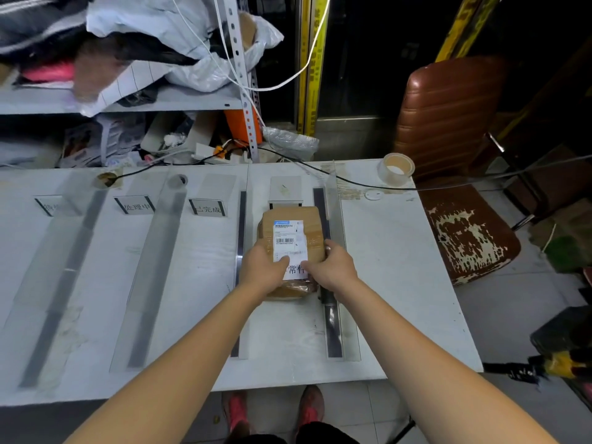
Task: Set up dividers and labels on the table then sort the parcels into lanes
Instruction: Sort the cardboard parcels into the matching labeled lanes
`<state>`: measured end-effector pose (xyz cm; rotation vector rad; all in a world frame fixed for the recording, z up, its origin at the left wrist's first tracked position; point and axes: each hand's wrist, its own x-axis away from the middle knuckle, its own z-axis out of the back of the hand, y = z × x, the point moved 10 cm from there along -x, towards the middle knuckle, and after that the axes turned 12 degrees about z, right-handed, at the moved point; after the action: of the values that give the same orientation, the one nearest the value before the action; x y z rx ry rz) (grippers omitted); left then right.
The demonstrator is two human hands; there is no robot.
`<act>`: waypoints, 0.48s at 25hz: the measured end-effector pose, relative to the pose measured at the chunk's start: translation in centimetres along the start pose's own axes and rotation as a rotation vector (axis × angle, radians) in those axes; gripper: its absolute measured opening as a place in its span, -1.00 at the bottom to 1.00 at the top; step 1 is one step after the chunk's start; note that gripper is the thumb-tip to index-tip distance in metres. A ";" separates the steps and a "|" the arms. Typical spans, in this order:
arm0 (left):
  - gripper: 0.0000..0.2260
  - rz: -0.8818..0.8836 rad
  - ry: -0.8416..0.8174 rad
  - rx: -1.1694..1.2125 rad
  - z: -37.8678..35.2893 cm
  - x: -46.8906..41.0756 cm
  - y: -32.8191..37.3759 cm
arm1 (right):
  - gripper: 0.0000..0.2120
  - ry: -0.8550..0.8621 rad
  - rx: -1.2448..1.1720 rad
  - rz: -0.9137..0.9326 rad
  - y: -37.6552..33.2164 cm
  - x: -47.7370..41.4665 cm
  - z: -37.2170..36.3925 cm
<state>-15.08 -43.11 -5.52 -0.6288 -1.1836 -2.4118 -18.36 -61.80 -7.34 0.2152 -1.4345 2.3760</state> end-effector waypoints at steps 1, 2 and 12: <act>-0.65 -0.011 -0.015 0.036 0.4 0.3 0.9 | -0.54 0.018 0.052 0.051 -1.3 -0.2 0.9; -0.64 -0.024 -0.028 0.078 1.1 0.6 1.7 | -0.50 0.037 0.102 0.110 -2.9 -0.4 1.9; -0.35 -0.175 0.438 -0.305 21.1 3.8 4.6 | -0.32 -0.042 0.434 0.642 -22.4 -0.3 -0.1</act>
<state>-11.15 -29.22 11.03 -0.0614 -0.7223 -2.7134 -9.70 -52.30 10.97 -0.1145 -1.0907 3.2092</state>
